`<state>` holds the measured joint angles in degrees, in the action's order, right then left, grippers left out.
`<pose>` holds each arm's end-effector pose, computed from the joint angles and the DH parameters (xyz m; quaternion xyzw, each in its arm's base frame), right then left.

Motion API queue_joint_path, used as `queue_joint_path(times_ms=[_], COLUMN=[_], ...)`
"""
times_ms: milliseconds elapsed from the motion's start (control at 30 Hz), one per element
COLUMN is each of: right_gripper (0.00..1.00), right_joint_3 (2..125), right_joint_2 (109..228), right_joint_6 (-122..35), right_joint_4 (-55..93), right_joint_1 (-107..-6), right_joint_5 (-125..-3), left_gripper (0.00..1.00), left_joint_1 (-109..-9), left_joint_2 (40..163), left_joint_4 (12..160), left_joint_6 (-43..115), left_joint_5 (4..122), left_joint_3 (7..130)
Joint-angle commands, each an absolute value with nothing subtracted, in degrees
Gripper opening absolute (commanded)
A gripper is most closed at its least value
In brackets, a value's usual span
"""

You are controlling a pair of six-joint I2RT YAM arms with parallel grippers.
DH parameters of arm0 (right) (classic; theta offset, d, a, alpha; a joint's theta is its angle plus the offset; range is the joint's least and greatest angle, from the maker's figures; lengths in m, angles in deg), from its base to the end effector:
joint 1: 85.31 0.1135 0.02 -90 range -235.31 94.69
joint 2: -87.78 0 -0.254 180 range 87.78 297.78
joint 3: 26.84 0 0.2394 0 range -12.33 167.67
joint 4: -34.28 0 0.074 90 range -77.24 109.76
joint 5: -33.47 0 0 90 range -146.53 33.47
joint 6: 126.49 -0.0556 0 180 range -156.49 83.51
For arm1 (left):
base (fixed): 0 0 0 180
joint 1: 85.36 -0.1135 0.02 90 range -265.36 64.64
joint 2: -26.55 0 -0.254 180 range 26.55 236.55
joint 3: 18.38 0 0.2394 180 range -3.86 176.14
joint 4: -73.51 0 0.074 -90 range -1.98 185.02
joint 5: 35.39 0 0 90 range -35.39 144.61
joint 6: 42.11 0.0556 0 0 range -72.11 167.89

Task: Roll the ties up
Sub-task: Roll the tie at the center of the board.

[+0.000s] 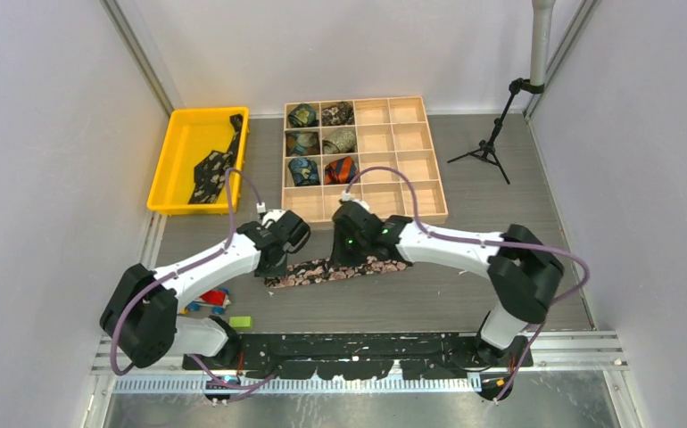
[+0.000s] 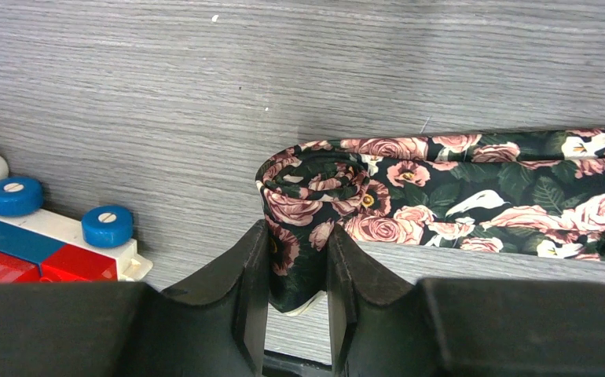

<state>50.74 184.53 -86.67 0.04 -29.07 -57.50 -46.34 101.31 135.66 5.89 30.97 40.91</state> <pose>0.1955 0.2942 0.1831 -0.0528 0.9480 0.2562 0.1816 0.1778 -0.1154 0.1727 -0.0474 0.9722 0.0863 0.2125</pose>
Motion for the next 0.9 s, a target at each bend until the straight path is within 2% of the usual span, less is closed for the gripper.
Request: queue_joint_path(times_ms=[0, 333, 867], right_gripper=[0.21, 0.22, 0.22], right_joint_3=[47.45, 43.91, 42.49], right_joint_2=[175.89, 165.32, 157.24], right_joint_6=[-87.66, -87.81, -88.48], right_joint_4=[-1.75, -6.21, -9.21], right_joint_1=[-31.36, -34.69, -35.80], right_joint_5=[-51.21, -47.27, -44.25], left_gripper=[0.27, 0.27, 0.26], left_joint_1=[-44.73, -39.46, -29.85], left_joint_2=[103.77, 112.42, 130.85], left_joint_4=[137.48, 140.01, 144.68], left_joint_6=[4.04, 0.93, -5.50], left_joint_5=[25.25, 18.76, 14.35], left_joint_3=[43.20, 47.84, 58.66])
